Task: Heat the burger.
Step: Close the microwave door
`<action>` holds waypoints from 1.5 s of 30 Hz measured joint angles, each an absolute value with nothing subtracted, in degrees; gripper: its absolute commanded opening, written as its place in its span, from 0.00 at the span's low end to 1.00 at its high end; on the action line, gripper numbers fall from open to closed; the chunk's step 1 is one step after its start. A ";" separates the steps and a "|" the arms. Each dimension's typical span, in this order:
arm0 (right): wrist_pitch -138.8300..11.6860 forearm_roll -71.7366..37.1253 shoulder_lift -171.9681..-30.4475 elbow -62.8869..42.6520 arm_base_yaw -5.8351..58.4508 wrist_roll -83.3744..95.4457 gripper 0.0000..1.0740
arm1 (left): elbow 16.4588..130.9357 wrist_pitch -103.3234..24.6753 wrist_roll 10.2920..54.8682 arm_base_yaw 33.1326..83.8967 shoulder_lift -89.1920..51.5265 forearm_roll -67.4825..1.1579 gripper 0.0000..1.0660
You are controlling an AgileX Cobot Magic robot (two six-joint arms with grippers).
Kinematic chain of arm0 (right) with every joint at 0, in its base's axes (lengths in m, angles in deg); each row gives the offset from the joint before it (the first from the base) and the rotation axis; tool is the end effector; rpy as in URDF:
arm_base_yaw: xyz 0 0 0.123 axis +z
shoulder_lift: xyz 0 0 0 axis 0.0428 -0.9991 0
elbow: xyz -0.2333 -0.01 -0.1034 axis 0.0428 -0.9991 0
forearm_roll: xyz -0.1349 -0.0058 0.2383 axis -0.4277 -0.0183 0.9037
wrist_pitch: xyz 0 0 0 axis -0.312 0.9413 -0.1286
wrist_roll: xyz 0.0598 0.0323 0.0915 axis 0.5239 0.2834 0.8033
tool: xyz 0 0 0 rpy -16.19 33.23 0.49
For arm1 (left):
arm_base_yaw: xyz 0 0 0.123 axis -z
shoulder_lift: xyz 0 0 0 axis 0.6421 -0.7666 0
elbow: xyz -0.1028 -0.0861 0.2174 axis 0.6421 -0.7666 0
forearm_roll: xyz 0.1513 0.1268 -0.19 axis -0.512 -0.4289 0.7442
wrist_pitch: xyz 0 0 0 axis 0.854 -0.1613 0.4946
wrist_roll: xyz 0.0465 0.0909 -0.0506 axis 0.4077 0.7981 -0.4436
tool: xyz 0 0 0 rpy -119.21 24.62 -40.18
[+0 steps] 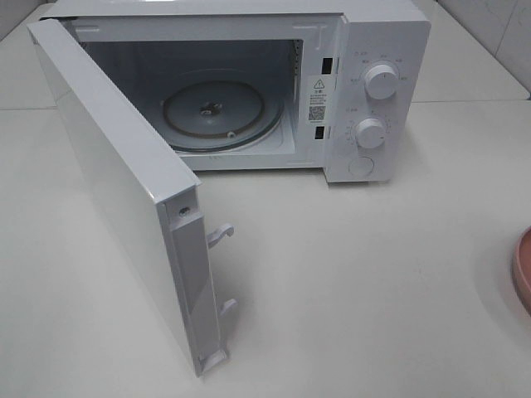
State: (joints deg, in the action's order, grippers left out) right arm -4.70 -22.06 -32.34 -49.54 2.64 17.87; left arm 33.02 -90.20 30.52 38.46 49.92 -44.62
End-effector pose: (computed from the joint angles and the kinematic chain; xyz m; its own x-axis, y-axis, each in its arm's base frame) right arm 0.0701 -0.0013 0.2852 -0.3736 0.0485 -0.9263 0.0028 0.9987 0.0511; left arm 0.0615 -0.0039 0.2810 -0.4555 -0.0077 -0.8902 0.0192 0.9996 -0.0185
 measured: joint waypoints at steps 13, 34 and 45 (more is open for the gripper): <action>-4.70 -22.06 -32.34 -49.54 2.64 17.87 0.69 | 33.02 -90.20 30.52 38.46 49.92 -44.62 0.92; -4.64 -22.06 -32.34 -49.54 2.64 17.87 0.69 | 33.02 -90.20 30.52 38.46 49.92 -44.62 0.92; -4.64 -22.06 -32.34 -49.54 2.64 17.87 0.69 | 33.02 -90.20 30.52 38.46 49.92 -44.62 0.92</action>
